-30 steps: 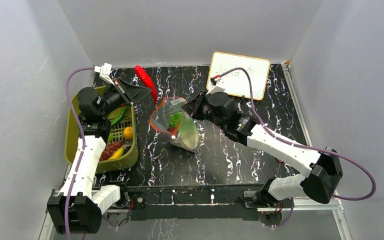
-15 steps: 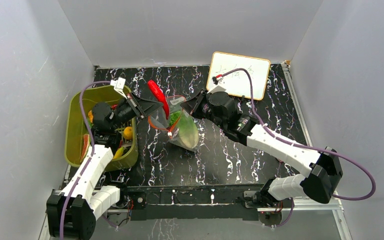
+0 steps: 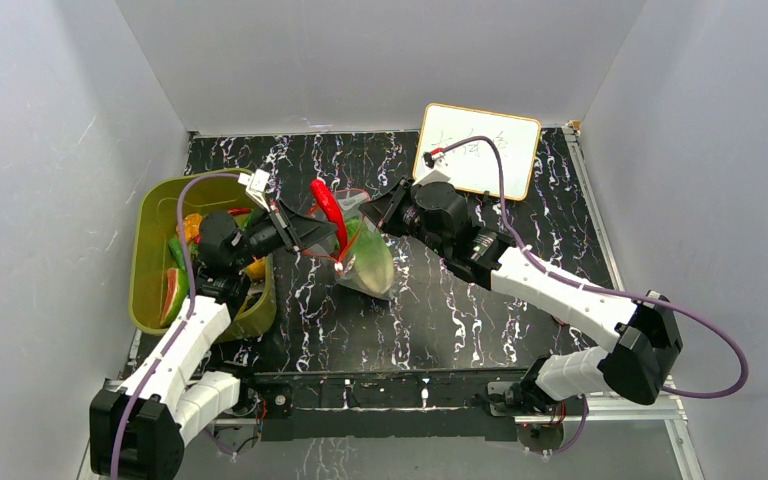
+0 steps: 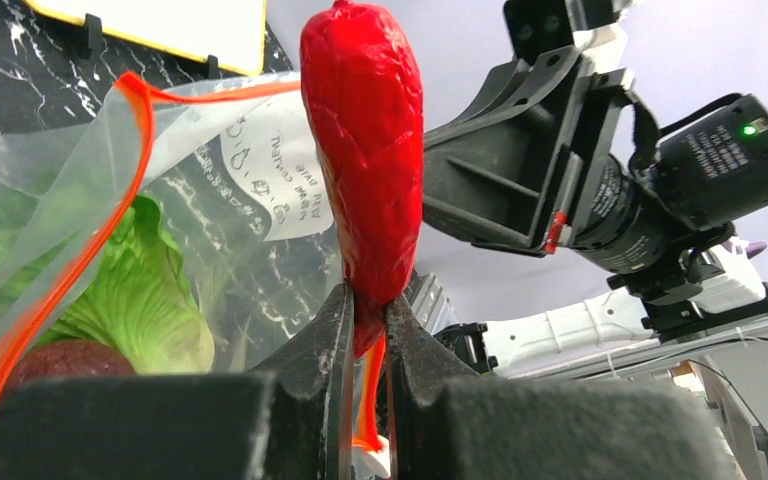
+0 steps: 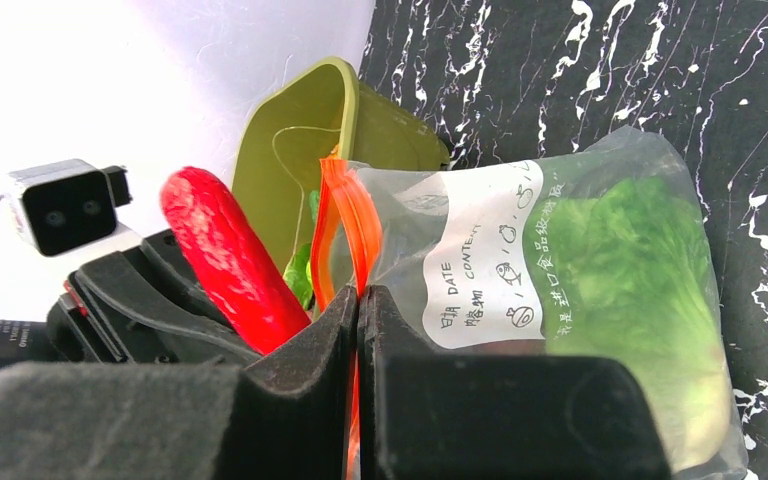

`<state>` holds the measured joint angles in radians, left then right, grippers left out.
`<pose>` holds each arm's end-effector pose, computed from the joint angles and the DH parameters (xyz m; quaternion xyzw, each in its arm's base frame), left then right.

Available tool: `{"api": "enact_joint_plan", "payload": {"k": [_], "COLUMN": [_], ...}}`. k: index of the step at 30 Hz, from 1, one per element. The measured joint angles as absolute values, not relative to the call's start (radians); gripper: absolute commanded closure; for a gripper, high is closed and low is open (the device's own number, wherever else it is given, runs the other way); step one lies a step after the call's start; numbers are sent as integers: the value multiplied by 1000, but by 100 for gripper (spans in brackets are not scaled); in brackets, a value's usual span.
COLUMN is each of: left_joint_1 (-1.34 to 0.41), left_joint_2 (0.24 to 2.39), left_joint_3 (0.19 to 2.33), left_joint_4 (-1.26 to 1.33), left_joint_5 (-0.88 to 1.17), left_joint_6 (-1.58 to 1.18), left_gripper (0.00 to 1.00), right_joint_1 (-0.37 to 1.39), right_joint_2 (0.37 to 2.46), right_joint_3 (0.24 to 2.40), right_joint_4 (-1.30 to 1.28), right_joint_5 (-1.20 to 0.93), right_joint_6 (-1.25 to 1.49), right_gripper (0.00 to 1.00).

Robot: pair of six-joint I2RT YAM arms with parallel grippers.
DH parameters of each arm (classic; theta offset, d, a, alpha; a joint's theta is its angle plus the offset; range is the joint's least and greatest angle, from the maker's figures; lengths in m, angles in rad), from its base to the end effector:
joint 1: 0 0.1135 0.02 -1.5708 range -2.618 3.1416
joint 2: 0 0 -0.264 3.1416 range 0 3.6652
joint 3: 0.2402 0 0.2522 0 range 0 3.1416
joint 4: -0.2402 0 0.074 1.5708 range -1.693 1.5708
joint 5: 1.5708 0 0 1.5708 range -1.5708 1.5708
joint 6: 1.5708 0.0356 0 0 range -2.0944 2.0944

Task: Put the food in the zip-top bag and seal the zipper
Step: Place the fake vegetable in the zipper food storage bag.

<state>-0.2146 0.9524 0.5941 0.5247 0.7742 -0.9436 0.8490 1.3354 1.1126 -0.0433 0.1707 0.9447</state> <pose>0.2052 -0.0702 0.3154 0.0561 0.6615 -0.5910 0.4582 0.2132 0.2331 0.3459 0.0896 0.7884 0.4303 0.4304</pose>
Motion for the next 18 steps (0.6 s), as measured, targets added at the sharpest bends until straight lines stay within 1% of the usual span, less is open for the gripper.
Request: {"api": "enact_joint_plan", "payload": {"k": [18], "left_joint_1": [-265], "left_joint_2": [952], "left_joint_3": [592], "left_joint_4": [247], "left_joint_5": [739], "left_joint_6": [-784], "left_gripper": [100], "right_joint_1": [849], "right_joint_2": [1337], "right_joint_3": [1122], "right_joint_4": [-40], "right_joint_5": [170], "right_joint_6": [944], "right_gripper": [100]}}
